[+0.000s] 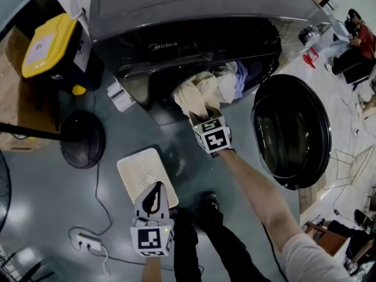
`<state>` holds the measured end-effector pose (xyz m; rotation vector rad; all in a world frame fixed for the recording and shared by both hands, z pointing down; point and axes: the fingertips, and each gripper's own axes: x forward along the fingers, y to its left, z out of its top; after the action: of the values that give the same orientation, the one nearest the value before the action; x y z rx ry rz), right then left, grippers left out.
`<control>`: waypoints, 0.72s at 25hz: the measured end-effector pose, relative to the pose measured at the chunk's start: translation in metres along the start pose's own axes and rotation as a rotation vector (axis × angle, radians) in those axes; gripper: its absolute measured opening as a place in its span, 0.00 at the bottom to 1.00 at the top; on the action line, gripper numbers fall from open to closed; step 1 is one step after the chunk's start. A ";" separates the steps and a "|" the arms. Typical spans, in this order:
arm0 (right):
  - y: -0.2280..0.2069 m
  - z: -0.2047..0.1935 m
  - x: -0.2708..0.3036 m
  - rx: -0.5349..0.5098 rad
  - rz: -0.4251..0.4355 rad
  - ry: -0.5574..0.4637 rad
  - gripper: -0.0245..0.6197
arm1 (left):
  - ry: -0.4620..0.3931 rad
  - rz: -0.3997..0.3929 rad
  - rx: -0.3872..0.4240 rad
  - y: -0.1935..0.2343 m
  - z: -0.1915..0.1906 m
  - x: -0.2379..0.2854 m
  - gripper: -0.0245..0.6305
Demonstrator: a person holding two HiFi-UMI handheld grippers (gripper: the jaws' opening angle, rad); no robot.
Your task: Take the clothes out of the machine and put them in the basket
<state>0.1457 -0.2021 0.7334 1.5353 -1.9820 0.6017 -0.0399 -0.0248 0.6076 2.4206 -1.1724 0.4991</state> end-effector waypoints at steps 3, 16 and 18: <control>0.007 -0.001 -0.021 -0.002 0.005 -0.002 0.21 | 0.007 -0.014 0.002 -0.011 0.008 -0.005 0.07; 0.026 -0.009 -0.120 0.040 0.020 -0.030 0.21 | -0.010 -0.043 -0.013 -0.035 0.048 -0.015 0.07; 0.026 -0.011 -0.134 0.058 0.021 -0.035 0.21 | -0.010 -0.048 -0.010 -0.039 0.052 -0.016 0.07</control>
<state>0.1478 -0.0916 0.6517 1.5707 -2.0255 0.6511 -0.0108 -0.0189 0.5476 2.4390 -1.1159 0.4654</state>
